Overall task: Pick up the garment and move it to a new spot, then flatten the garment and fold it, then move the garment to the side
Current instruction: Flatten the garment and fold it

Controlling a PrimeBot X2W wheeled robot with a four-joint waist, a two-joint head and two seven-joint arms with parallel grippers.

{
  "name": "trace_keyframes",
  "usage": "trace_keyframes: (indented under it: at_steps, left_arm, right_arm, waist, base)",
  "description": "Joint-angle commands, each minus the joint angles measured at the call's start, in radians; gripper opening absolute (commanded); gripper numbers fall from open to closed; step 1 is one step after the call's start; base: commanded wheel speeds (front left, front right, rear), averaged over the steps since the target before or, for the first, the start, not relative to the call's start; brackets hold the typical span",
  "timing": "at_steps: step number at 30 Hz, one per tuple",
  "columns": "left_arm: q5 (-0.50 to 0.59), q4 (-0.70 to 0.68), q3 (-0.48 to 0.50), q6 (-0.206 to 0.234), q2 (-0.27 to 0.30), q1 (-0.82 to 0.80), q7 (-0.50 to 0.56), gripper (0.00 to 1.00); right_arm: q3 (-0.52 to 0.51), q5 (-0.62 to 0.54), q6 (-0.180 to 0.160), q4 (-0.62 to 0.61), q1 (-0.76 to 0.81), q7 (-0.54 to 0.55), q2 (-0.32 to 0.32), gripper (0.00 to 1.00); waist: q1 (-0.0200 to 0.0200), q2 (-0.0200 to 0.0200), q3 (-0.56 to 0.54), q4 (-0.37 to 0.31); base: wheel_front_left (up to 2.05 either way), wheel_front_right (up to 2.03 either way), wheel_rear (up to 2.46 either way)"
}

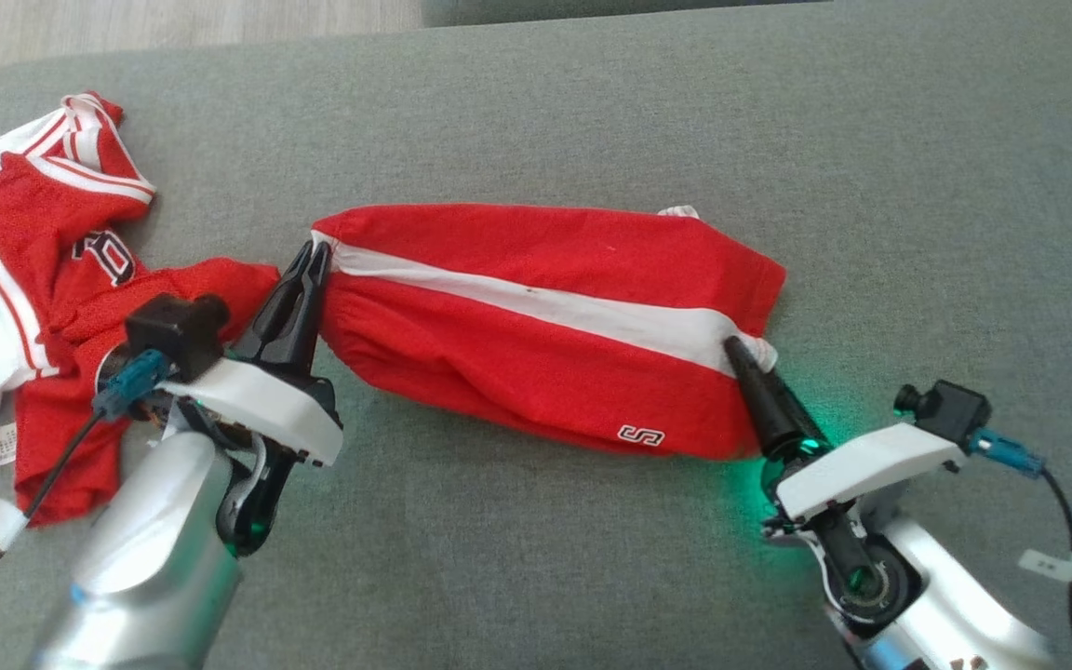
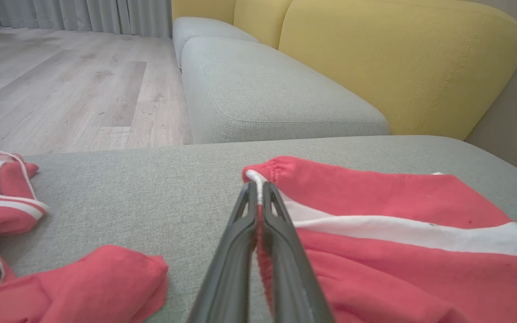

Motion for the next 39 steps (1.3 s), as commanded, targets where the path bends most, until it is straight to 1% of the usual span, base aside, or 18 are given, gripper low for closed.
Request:
trace_keyframes:
  at_steps: [1, 2, 4, 5, 7, 10, 11, 12, 14, 15, 16, 20, 25, 26, 28, 33, 36, 39]
  left_arm:
    - [-0.013, -0.015, 0.033, -0.004, 0.036, -0.054, -0.016, 0.0]
    - [-0.014, -0.012, 0.033, -0.004, 0.036, -0.055, -0.017, 0.0]
    - [-0.016, -0.006, 0.031, -0.004, 0.036, -0.057, -0.019, 0.0]
    - [-0.017, -0.004, 0.03, -0.004, 0.036, -0.059, -0.02, 0.0]
    - [-0.018, -0.001, 0.029, -0.005, 0.036, -0.06, -0.021, 0.0]
    - [-0.019, 0.004, 0.025, -0.005, 0.038, -0.064, -0.024, 0.0]
    - [-0.019, 0.006, 0.025, -0.005, 0.038, -0.066, -0.025, 0.0]
    - [-0.019, 0.007, 0.024, -0.005, 0.039, -0.067, -0.026, 0.0]
    - [-0.02, 0.01, 0.025, -0.005, 0.042, -0.07, -0.029, 0.0]
    - [-0.02, 0.012, 0.025, -0.005, 0.044, -0.07, -0.03, 0.0]
    - [-0.02, 0.013, 0.025, -0.005, 0.045, -0.071, -0.032, 0.0]
    - [-0.015, 0.006, 0.023, -0.003, 0.053, -0.075, -0.039, 0.0]
    - [-0.016, -0.047, 0.01, -0.008, 0.05, -0.129, -0.056, 0.0]
    - [-0.013, -0.083, -0.005, -0.011, 0.049, -0.181, -0.06, 0.0]
    - [0.003, -0.117, -0.021, -0.012, 0.049, -0.252, -0.073, 0.0]
    - [0.018, -0.163, -0.039, -0.014, 0.015, -0.435, -0.122, 0.0]
    - [0.008, -0.168, -0.079, -0.015, 0.002, -0.487, -0.136, 0.0]
    - [-0.011, -0.149, -0.111, -0.015, 0.004, -0.46, -0.141, 0.0]
  right_arm:
    - [0.052, 0.041, -0.001, -0.036, 0.014, 0.008, 0.01, 0.88]
    - [0.061, 0.057, -0.001, -0.045, 0.015, 0.01, 0.004, 0.78]
    - [0.076, 0.074, -0.001, -0.064, 0.01, 0.003, -0.01, 0.46]
    - [0.079, 0.078, -0.001, -0.064, 0.008, -0.009, -0.017, 0.4]
    - [0.084, 0.078, -0.001, -0.061, 0.004, -0.021, -0.023, 0.42]
    - [0.102, 0.072, -0.001, -0.049, -0.011, -0.057, -0.038, 0.62]
    - [0.106, 0.07, -0.001, -0.047, -0.016, -0.068, -0.042, 0.51]
    - [0.11, 0.065, -0.001, -0.046, -0.021, -0.08, -0.048, 0.45]
    - [0.114, 0.058, -0.001, -0.045, -0.031, -0.099, -0.059, 0.2]
    - [0.111, 0.056, -0.001, -0.045, -0.034, -0.107, -0.064, 0.05]
    - [0.107, 0.052, -0.001, -0.048, -0.038, -0.114, -0.069, 0.0]
    - [0.078, 0.007, -0.001, -0.062, -0.056, -0.128, -0.098, 0.0]
    - [-0.082, -0.119, -0.001, -0.117, -0.089, -0.13, -0.12, 0.0]
    - [-0.136, -0.19, -0.001, -0.146, -0.117, -0.13, -0.131, 0.0]
    - [-0.181, -0.267, -0.001, -0.169, -0.159, -0.13, -0.15, 0.0]
    - [-0.287, -0.407, -0.001, -0.219, -0.291, -0.13, -0.178, 0.0]
    - [-0.293, -0.465, -0.001, -0.231, -0.329, -0.13, -0.203, 0.0]
    - [-0.268, -0.49, -0.001, -0.219, -0.312, -0.111, -0.224, 0.0]
  waist:
    - [0.0001, 0.0, -0.004, -0.001]
    - [0.0001, 0.0, -0.005, -0.002]
    - [0.0001, 0.0, -0.006, -0.003]
    - [0.0001, 0.0, -0.006, -0.003]
    - [0.0001, 0.0, -0.007, -0.003]
    - [0.0001, 0.0, -0.008, -0.005]
    - [0.0001, 0.0, -0.009, -0.005]
    - [0.0001, 0.0, -0.01, -0.006]
    - [0.0001, 0.0, -0.012, -0.009]
    - [0.0001, 0.0, -0.015, -0.011]
    - [0.0001, 0.0, -0.018, -0.013]
    - [0.0001, 0.0, -0.026, -0.028]
    - [0.0001, 0.0, -0.018, -0.057]
    - [0.0001, 0.0, -0.008, -0.072]
    - [0.0001, 0.0, 0.003, -0.088]
    - [0.0001, 0.0, 0.03, -0.129]
    - [0.0001, 0.0, 0.045, -0.148]
    - [0.0001, 0.0, 0.06, -0.162]
  base:
    - [0.0, 0.0, 0.0]
    - [0.0, 0.0, 0.0]
    - [0.0, 0.0, 0.0]
    - [0.0, 0.0, 0.0]
    - [0.0, 0.0, 0.0]
    - [0.0, 0.0, 0.0]
    - [0.0, 0.0, 0.0]
    - [0.0, 0.0, 0.0]
    - [0.0, 0.0, 0.0]
    - [0.0, 0.0, 0.0]
    - [0.0, 0.0, 0.0]
    - [0.0, 0.0, 0.0]
    - [0.0, 0.0, 0.0]
    - [0.0, 0.0, 0.0]
    - [0.0, 0.0, 0.0]
    - [0.0, 0.0, 0.0]
    - [0.0, 0.0, 0.0]
    - [0.0, 0.0, 0.0]
